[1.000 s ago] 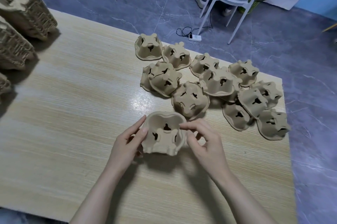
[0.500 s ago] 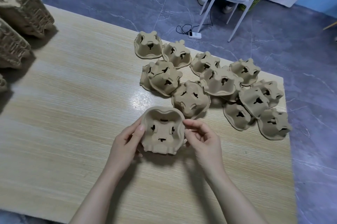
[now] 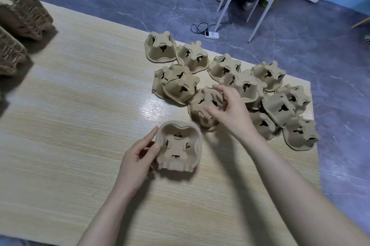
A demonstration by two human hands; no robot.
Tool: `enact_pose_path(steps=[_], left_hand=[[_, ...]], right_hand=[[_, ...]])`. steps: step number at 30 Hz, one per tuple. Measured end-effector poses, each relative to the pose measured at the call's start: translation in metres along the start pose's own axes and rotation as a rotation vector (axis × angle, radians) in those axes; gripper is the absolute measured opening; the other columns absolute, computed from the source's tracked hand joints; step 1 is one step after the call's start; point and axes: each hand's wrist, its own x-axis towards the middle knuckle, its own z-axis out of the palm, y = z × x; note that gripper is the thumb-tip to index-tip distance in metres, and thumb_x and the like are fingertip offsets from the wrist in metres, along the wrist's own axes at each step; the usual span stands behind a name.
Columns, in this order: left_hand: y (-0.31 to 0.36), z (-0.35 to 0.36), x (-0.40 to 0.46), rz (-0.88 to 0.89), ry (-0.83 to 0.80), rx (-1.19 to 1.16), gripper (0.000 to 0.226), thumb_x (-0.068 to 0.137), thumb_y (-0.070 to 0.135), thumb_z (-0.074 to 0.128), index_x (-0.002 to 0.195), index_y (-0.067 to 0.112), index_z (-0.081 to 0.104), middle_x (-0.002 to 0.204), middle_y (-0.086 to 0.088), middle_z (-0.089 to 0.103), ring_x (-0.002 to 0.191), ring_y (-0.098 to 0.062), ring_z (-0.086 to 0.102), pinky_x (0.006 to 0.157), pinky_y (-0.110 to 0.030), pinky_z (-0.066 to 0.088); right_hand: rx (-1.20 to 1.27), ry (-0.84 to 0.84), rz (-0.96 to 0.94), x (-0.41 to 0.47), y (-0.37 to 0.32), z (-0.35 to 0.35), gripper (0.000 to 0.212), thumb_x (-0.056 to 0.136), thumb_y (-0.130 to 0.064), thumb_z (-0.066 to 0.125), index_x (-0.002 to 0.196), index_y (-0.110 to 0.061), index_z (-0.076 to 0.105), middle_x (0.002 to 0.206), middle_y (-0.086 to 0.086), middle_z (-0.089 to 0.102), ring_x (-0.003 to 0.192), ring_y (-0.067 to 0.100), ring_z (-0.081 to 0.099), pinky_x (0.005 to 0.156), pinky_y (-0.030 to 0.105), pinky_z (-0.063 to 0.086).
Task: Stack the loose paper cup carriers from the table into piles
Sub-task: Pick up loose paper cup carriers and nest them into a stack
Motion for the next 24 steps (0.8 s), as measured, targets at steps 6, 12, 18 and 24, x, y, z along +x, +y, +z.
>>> enact_pose_path(steps=[6, 12, 18, 24], left_hand=[[0.0, -0.001, 0.001, 0.008, 0.001, 0.005, 0.046, 0.082, 0.039, 0.065, 0.128, 0.044, 0.061, 0.081, 0.012, 0.068, 0.065, -0.003, 0.057, 0.069, -0.046, 0.054], [0.001, -0.001, 0.002, -0.009, 0.01, -0.006, 0.044, 0.082, 0.039, 0.065, 0.125, 0.045, 0.062, 0.081, 0.011, 0.068, 0.063, -0.001, 0.058, 0.072, -0.049, 0.055], [0.004, 0.001, 0.003, -0.013, 0.009, -0.037, 0.038, 0.092, 0.021, 0.063, 0.122, 0.044, 0.062, 0.074, 0.012, 0.066, 0.061, -0.006, 0.058, 0.063, -0.042, 0.05], [0.006, 0.005, 0.001, -0.039, 0.013, -0.07, 0.039, 0.093, 0.017, 0.063, 0.122, 0.042, 0.062, 0.077, 0.013, 0.068, 0.059, -0.005, 0.054, 0.062, -0.038, 0.048]], right_hand=[[-0.242, -0.234, 0.086, 0.033, 0.002, -0.01, 0.088, 0.076, -0.046, 0.074, 0.15, -0.022, 0.033, 0.152, 0.001, 0.04, 0.136, 0.018, 0.042, 0.11, 0.038, 0.037], [-0.207, -0.166, 0.061, 0.015, 0.009, -0.015, 0.086, 0.071, -0.038, 0.083, 0.145, -0.026, 0.04, 0.128, -0.001, 0.045, 0.117, 0.012, 0.048, 0.097, 0.032, 0.042], [-0.058, -0.086, 0.072, -0.015, 0.013, -0.016, 0.08, 0.071, -0.031, 0.085, 0.141, -0.031, 0.046, 0.116, -0.006, 0.044, 0.102, 0.0, 0.046, 0.089, 0.02, 0.037], [0.184, 0.05, 0.083, -0.033, 0.023, -0.013, 0.052, 0.076, -0.02, 0.082, 0.125, -0.018, 0.064, 0.096, -0.011, 0.051, 0.077, -0.007, 0.048, 0.076, 0.01, 0.038]])
